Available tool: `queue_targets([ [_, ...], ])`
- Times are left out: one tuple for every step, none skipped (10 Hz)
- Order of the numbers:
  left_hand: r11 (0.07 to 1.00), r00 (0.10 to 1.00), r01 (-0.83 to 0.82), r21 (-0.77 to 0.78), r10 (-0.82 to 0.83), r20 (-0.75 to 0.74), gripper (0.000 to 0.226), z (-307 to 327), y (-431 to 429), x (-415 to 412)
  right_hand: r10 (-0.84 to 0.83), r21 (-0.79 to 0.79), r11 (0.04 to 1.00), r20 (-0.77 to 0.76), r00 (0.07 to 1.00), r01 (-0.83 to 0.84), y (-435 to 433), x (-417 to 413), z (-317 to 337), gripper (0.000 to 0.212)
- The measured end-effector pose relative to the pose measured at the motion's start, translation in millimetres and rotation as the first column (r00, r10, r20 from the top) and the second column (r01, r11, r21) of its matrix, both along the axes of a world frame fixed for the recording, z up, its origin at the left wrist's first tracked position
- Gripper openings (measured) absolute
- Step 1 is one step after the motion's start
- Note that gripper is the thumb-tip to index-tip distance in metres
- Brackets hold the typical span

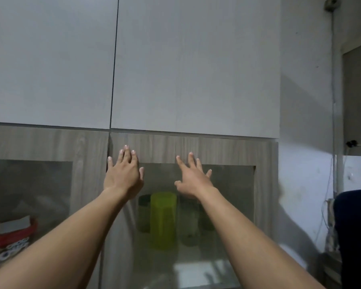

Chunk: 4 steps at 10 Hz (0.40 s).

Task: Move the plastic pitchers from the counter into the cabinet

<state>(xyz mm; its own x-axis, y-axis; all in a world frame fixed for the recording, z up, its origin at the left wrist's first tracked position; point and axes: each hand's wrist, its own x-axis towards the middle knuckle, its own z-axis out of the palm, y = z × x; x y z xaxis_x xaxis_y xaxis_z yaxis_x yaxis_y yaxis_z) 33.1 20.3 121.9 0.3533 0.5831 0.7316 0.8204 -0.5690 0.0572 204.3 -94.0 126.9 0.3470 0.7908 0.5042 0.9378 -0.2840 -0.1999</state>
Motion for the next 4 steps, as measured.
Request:
queue_targets([
  [1.0, 1.0, -0.005, 0.01, 0.004, 0.019, 0.067, -2.2, 4.1, 7.1, 0.03, 0.013, 0.999, 0.002, 1.0, -0.03, 2.0, 6.2, 0.3, 0.085],
  [1.0, 0.999, 0.013, 0.013, -0.014, 0.04, 0.069, -4.9, 4.6, 7.7, 0.071, 0.016, 0.997, -0.065, 0.995, -0.07, -4.1, 8.6, 4.9, 0.081],
  [1.0, 1.0, 0.003, -0.001, -0.003, 0.017, 0.069, -8.6, 6.2, 2.2, 0.142, 0.058, 0.989, -0.177, 0.974, -0.134, -21.5, 2.3, 11.3, 0.073],
  [1.0, 1.0, 0.0, -0.031, 0.0, -0.001, 0.069, -14.5, 7.0, -4.2, 0.344, 0.218, 0.933, -0.297, 0.891, -0.287, -47.6, -7.8, 19.8, 0.055],
])
